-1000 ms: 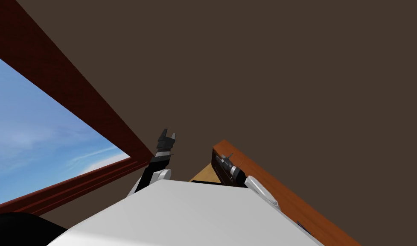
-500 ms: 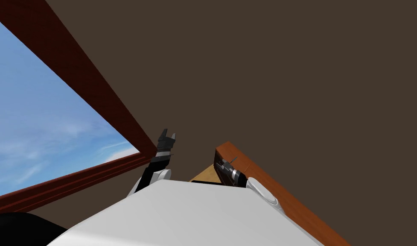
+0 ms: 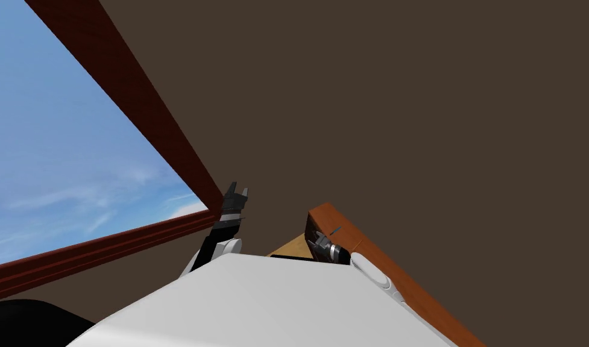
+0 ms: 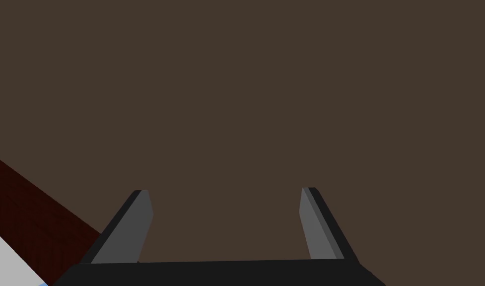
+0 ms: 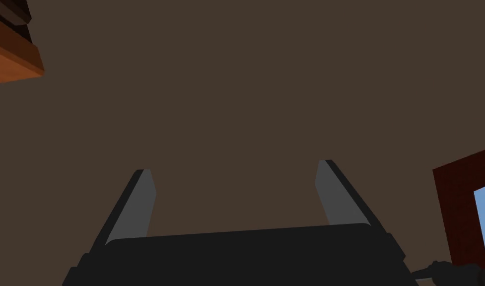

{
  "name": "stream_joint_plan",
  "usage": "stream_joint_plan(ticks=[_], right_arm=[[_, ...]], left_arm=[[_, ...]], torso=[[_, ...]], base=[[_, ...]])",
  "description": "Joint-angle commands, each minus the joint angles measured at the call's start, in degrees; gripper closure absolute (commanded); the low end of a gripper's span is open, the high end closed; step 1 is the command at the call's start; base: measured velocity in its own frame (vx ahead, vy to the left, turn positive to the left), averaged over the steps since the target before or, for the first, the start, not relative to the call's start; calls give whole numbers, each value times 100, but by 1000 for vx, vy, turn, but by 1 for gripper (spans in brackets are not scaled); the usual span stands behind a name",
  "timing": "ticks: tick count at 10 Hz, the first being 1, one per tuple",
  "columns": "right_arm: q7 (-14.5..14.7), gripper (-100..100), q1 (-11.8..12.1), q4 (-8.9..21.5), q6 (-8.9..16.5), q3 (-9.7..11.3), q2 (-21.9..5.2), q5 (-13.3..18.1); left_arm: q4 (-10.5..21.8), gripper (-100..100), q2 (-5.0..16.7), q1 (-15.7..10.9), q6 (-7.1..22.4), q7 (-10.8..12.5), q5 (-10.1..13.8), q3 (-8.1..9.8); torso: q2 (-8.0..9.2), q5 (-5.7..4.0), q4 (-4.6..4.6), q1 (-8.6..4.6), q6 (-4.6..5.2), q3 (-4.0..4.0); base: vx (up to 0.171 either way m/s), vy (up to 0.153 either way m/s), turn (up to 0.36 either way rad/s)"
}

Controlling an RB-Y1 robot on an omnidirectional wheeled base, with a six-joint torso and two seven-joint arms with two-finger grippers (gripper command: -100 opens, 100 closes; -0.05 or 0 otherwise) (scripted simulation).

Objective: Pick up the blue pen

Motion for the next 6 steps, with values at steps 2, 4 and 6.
stream_joint_plan(ticks=[2,4,6], right_arm=[[110,-100,-49,272,-60,178,-203,446],[164,-100,-133,507,-74,365,-375,789],[218,-100,-216,736,-89,549,-542,1124]], left_arm=[[0,0,0,-1,0,0,0,-1],[0,0,0,-1,0,0,0,0],[0,0,0,-1,0,0,0,0]], torso=[[-1,0,0,0,-5,0],[-2,0,0,-2,-4,-1],[-4,0,0,-2,-4,-2]], base=[[30,-11,194],[30,-18,189],[33,-16,200]])
